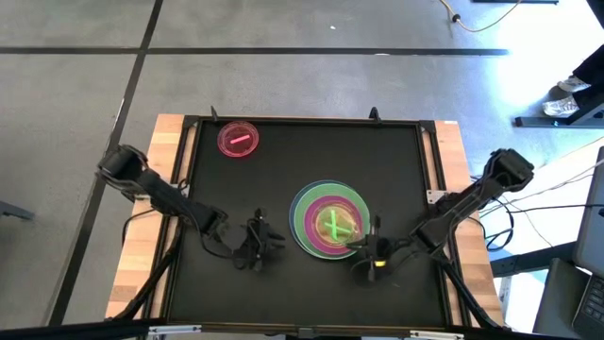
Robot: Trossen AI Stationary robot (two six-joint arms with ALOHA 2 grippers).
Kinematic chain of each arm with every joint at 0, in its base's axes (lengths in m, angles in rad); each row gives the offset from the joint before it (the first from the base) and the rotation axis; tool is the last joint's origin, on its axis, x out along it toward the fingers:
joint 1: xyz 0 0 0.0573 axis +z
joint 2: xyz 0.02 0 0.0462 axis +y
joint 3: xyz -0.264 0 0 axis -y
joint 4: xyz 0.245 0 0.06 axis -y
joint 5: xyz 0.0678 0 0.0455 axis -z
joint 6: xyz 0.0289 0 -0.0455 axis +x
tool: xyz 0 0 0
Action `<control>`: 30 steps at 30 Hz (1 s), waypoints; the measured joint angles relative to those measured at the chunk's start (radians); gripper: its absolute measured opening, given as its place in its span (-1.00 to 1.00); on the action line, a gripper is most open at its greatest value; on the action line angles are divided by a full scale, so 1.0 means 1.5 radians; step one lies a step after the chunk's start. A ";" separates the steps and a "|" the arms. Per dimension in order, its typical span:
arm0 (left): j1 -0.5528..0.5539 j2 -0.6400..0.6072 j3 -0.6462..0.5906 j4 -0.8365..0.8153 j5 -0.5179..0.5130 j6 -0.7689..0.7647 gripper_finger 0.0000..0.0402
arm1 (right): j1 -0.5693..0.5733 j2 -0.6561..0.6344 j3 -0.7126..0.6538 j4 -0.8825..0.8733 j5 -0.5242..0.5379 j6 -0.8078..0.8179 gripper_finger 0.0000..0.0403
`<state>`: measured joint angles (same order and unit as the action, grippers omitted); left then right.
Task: Stack plastic plates
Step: Stack the light green plate on top of the light green plate
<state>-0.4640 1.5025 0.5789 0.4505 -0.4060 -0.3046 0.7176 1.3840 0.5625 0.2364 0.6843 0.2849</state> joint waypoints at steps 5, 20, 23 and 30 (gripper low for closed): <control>0.012 -0.033 0.000 -0.043 0.000 0.000 -0.52 | -0.012 0.019 0.000 0.000 0.027 0.018 -0.97; 0.110 -0.160 0.000 -0.270 -0.032 0.004 -0.52 | -0.052 0.042 -0.001 0.001 0.008 0.036 -0.29; 0.142 -0.160 0.000 -0.288 -0.034 0.029 -0.52 | -0.052 0.042 -0.001 0.001 0.008 0.032 -0.26; 0.216 -0.158 0.000 -0.295 -0.126 0.039 -0.52 | -0.051 0.042 -0.001 0.001 0.008 0.032 -0.26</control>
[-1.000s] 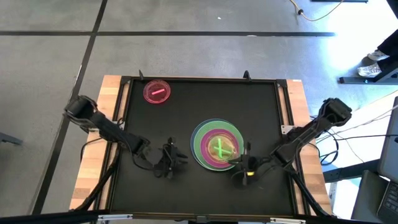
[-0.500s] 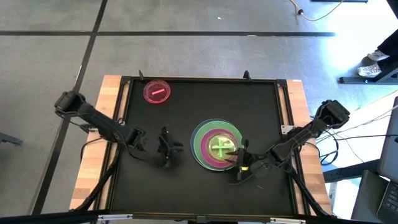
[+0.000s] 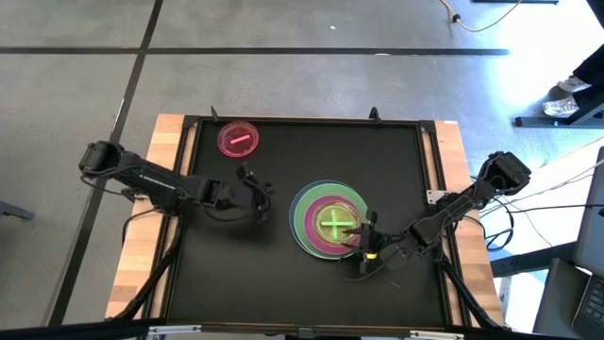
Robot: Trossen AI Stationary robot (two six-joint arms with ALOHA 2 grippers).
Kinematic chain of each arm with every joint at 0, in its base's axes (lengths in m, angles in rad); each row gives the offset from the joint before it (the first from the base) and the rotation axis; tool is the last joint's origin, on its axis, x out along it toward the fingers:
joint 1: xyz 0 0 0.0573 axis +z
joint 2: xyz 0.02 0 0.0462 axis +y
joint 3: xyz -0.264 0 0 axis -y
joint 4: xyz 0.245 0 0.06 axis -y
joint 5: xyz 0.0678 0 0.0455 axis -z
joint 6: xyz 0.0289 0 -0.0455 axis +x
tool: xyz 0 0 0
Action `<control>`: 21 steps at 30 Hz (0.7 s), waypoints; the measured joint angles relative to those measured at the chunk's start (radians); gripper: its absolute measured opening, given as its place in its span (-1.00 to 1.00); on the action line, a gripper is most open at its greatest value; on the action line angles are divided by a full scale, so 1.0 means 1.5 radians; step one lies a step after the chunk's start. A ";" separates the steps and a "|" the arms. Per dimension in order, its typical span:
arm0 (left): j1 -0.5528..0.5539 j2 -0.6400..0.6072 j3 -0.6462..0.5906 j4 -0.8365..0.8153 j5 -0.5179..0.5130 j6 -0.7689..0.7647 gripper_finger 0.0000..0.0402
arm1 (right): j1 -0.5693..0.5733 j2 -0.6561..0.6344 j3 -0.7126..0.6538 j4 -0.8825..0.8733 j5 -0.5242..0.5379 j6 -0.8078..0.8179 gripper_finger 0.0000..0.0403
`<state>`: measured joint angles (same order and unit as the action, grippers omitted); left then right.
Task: Stack plastic plates
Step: Stack the light green plate on top of the light green plate
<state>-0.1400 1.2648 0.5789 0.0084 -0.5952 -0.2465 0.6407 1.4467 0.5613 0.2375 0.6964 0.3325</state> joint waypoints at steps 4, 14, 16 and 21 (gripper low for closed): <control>0.040 0.000 0.000 -0.012 0.033 0.009 -0.52 | 0.000 0.000 0.000 0.000 0.002 -0.003 -0.26; 0.186 0.005 0.000 -0.096 0.069 0.048 -0.24 | 0.000 0.000 0.000 0.001 0.064 -0.077 -0.26; 0.222 0.011 0.000 -0.102 0.080 0.068 -0.20 | 0.000 0.000 0.000 0.001 0.090 -0.105 -0.26; 0.314 0.047 0.000 -0.100 0.111 0.129 -0.19 | 0.000 0.000 0.000 0.000 0.180 -0.197 -0.26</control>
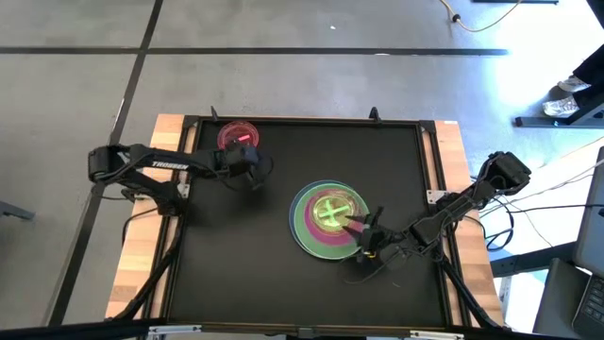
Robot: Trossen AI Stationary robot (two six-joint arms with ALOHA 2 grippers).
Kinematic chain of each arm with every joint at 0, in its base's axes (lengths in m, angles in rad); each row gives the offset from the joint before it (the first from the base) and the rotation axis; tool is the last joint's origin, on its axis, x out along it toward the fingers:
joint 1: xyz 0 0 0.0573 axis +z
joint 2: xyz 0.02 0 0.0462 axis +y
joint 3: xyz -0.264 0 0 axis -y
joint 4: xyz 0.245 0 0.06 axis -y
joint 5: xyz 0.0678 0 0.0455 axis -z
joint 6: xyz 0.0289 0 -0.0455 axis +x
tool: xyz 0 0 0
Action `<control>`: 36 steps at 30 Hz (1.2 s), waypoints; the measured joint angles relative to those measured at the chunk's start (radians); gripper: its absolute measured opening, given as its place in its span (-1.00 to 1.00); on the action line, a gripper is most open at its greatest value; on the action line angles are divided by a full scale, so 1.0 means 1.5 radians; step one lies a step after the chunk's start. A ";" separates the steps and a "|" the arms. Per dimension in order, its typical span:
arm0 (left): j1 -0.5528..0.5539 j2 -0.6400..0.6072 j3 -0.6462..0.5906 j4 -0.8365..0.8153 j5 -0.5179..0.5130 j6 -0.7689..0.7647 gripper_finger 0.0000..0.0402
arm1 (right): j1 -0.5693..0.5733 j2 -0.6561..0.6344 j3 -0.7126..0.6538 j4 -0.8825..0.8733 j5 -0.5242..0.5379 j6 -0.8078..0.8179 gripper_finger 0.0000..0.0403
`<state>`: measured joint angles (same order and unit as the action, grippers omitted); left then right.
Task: Stack plastic plates
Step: Stack the light green plate on top of the light green plate, then stack the red plate on top of the light green plate
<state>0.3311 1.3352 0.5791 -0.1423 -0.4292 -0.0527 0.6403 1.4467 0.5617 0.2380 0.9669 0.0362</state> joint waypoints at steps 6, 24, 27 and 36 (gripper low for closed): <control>0.097 0.046 0.000 -0.001 0.032 0.042 -0.19 | 0.000 0.000 0.000 -0.001 0.005 -0.010 -0.26; 0.189 0.141 0.003 0.023 0.047 0.109 -0.43 | 0.001 0.000 0.000 0.000 -0.134 0.065 -0.26; 0.182 0.138 0.002 0.020 0.049 0.106 -0.71 | 0.001 0.000 0.011 -0.002 -0.145 0.083 -0.26; 0.029 0.049 -0.001 0.012 -0.018 0.061 -0.98 | 0.086 0.000 0.092 -0.038 -0.101 0.057 -0.26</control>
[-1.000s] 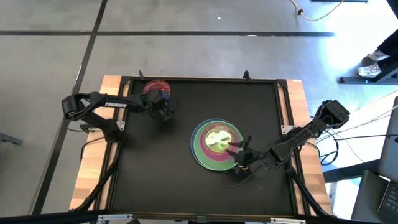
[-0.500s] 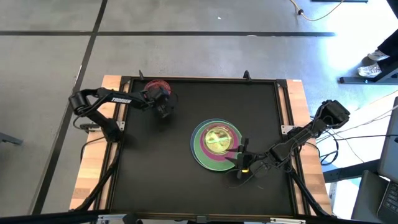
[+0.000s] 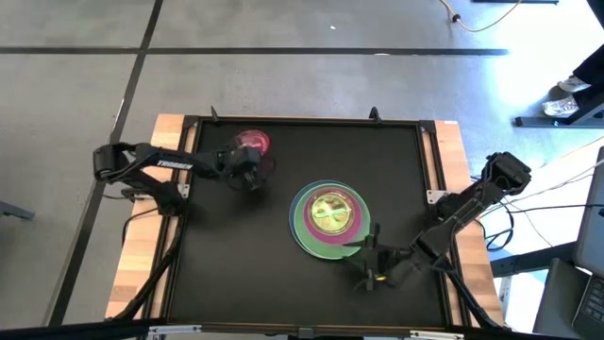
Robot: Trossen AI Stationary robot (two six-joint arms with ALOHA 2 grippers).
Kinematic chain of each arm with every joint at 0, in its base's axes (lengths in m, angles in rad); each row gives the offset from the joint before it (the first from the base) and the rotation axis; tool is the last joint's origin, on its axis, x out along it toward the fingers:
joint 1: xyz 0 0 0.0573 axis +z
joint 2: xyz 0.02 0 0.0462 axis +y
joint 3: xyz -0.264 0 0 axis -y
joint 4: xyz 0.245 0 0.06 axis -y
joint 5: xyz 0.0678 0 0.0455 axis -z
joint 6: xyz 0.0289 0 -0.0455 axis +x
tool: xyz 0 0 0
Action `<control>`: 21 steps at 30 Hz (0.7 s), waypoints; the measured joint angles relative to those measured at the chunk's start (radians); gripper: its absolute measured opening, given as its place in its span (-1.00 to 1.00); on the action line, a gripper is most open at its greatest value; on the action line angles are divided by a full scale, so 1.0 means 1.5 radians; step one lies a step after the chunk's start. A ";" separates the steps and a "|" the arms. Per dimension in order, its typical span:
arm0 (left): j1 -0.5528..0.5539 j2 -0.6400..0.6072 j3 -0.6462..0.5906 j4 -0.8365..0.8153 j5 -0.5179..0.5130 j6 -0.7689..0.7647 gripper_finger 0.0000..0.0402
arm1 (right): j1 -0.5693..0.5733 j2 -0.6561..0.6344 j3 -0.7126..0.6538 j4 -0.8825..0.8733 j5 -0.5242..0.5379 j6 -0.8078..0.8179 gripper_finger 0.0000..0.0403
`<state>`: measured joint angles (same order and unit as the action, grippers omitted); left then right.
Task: Stack plastic plates
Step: Stack the red plate on top of the light green plate
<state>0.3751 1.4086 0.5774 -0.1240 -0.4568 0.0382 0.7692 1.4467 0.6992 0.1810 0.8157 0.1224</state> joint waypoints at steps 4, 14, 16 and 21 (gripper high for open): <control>-0.100 -0.049 0.000 0.039 0.001 0.000 -0.98 | 0.028 0.000 0.006 -0.003 0.040 0.000 -0.26; -0.310 -0.042 0.002 0.278 0.035 0.036 -0.98 | 0.028 0.000 0.006 0.018 0.017 0.002 -0.26; -0.333 -0.019 0.001 0.344 0.052 0.051 -0.98 | 0.028 0.000 0.006 0.026 0.017 0.002 -0.26; -0.374 0.051 0.003 0.511 0.057 0.105 -0.97 | 0.028 0.000 0.006 0.107 0.001 -0.057 -0.26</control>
<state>-0.1859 1.4844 0.5815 0.6424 -0.3710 0.1950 0.8120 1.4467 0.7082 0.3409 0.8172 0.0368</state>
